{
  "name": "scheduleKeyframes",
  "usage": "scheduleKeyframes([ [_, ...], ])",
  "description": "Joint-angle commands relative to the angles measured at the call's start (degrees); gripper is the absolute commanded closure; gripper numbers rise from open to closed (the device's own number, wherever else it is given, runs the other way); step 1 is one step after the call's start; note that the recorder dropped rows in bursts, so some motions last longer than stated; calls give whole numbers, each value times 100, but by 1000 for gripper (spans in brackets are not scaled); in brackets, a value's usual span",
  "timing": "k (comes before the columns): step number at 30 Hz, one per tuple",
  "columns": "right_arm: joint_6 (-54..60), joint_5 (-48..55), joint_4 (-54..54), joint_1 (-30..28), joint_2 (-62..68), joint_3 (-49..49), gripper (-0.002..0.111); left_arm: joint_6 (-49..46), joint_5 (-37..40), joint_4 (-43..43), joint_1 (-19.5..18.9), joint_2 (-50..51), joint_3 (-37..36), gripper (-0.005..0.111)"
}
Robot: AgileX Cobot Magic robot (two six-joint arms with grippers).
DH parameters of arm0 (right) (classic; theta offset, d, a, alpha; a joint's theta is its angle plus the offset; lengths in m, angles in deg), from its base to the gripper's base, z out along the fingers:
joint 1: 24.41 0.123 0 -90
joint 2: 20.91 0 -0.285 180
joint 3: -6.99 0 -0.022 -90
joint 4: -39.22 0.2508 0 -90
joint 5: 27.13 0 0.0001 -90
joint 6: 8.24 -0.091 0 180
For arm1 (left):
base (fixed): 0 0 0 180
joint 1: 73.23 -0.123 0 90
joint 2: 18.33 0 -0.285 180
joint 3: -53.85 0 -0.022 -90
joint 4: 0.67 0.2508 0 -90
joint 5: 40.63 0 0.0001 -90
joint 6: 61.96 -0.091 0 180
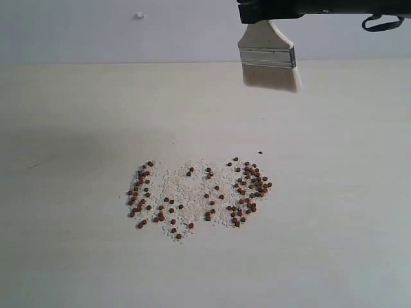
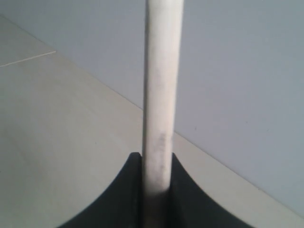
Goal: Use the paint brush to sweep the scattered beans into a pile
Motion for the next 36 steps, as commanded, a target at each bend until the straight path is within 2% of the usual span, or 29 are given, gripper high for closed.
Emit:
scheduleKeyframes([
  [1,3,107,37,-10,-58,-4,108,-23,1073,-220,30,-823,-91,107],
  [6,-54,291,37,-10,-58,-16,108,-23,1071,-703,30,-1008,-781,107],
  [7,-54,291,37,-10,-58,-32,108,-23,1051,-714,30,-1008,-781,107],
  [10,-54,351,37,-10,-68,-35,108,-23,1630,-648,30,-1008,-781,107],
  [14,243,95,37,3,-123,-59,108,-23,1746,-322,30,-1008,-781,107],
  [18,1001,-1275,37,390,-493,-188,108,-23,1791,-320,30,-1008,-781,107],
  [21,1001,-1521,37,632,-765,-188,108,-23,1791,-320,30,-1008,-781,107],
  [23,818,-2079,37,842,-958,-188,108,-23,1791,-320,30,-1008,-781,107],
  [29,-152,-4589,37,1502,-1354,-329,108,-23,1791,-320,30,-1008,-781,107],
  [36,-293,-6420,-38,2480,-1906,-856,108,-23,1791,-320,30,-1008,-781,107],
])
